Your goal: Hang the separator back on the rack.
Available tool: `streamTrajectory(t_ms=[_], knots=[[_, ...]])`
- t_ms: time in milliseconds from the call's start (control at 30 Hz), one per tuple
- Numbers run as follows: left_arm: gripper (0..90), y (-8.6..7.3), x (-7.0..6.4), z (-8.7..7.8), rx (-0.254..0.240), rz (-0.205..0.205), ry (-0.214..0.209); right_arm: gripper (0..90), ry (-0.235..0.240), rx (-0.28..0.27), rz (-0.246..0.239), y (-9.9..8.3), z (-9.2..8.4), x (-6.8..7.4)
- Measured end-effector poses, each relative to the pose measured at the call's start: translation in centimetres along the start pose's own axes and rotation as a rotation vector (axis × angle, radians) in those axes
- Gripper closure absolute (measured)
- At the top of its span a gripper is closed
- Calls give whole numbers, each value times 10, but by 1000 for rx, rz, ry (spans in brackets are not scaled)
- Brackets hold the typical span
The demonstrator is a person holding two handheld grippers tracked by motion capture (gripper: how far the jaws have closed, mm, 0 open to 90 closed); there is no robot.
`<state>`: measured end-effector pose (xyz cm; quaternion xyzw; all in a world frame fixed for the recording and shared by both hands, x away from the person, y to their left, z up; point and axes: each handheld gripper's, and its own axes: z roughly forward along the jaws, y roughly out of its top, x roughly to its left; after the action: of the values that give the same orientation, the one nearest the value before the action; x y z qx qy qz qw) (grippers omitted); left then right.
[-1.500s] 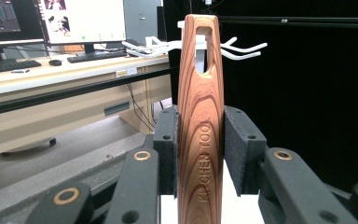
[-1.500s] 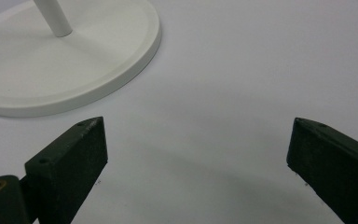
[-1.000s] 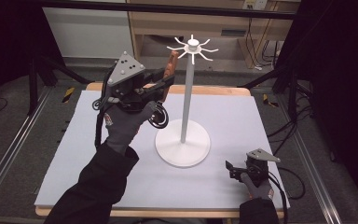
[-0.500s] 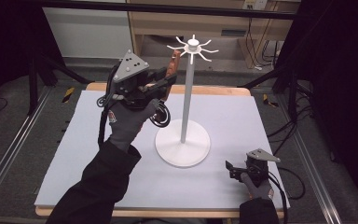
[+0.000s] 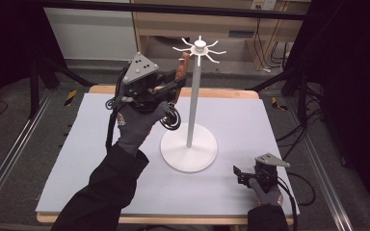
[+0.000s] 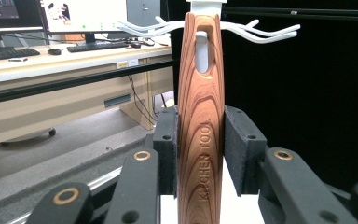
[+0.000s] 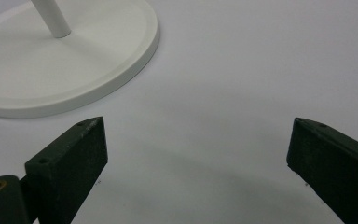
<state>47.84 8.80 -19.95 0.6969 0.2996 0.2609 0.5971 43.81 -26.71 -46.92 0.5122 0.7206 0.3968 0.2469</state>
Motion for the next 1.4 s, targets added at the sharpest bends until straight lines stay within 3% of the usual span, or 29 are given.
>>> streamTrajectory(t_ms=[333, 667, 867, 1000, 1067, 1200, 1400], knots=[[668, -1, 0, 2, 19, 1, 2, 54, 5, 5, 2, 0, 0, 1], [596, -11, 3, -3, 29, 1, -5, 54, 0, 9, -5, 0, 1, 0], [555, -26, 13, -11, 36, -11, -11, 54, -1, 12, -6, 0, 1, 1], [510, -38, 21, -17, 54, -57, -25, 54, 0, 18, -3, 0, 1, 1], [495, -42, 27, -20, 44, -47, -12, 54, 1, 20, -2, -1, 1, 1], [473, -53, 37, -30, 40, -67, -1, 54, -7, 18, -13, -1, 2, 1], [452, -74, 48, -43, 61, -82, 10, 54, -13, 15, -14, -1, 3, 1]])
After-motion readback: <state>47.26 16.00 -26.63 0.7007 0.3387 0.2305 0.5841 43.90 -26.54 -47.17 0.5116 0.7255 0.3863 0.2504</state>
